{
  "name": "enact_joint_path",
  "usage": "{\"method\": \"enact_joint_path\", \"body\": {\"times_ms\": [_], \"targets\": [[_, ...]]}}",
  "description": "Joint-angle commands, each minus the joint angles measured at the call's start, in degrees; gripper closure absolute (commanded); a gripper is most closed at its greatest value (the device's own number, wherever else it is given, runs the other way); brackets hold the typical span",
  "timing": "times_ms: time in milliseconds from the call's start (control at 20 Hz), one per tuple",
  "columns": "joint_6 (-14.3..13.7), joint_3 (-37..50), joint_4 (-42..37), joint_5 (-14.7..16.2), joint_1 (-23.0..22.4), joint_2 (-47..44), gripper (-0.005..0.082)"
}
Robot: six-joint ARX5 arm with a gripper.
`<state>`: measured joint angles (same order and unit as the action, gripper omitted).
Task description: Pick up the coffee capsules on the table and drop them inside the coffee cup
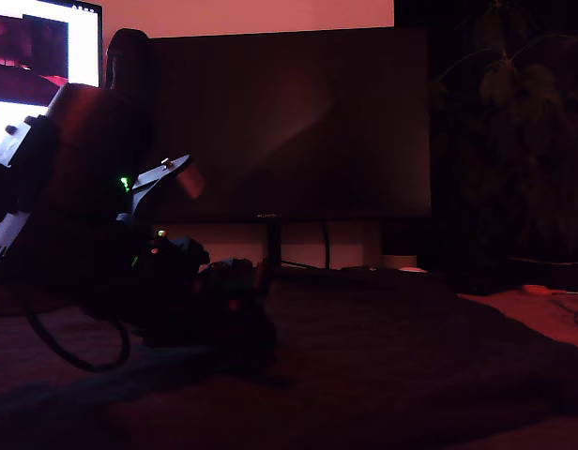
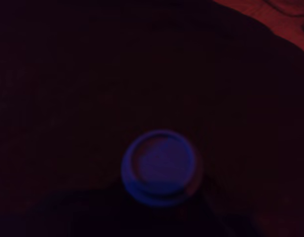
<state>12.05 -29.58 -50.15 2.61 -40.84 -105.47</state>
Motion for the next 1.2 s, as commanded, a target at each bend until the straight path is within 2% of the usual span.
{"method": "enact_joint_path", "body": {"times_ms": [0,400,600,900,1150], "targets": [[-0.07,-0.17,-0.42,-0.11,0.02,-1.05,0.0593],[-0.04,-0.17,-0.35,0.15,0.00,-0.52,0.0593],[-0.07,-0.17,0.46,1.22,-0.04,2.03,0.0593],[-1.99,-0.15,8.26,1.42,-0.04,9.84,0.0592],[-2.47,-0.15,15.28,1.42,-0.04,16.98,0.0592]]}}
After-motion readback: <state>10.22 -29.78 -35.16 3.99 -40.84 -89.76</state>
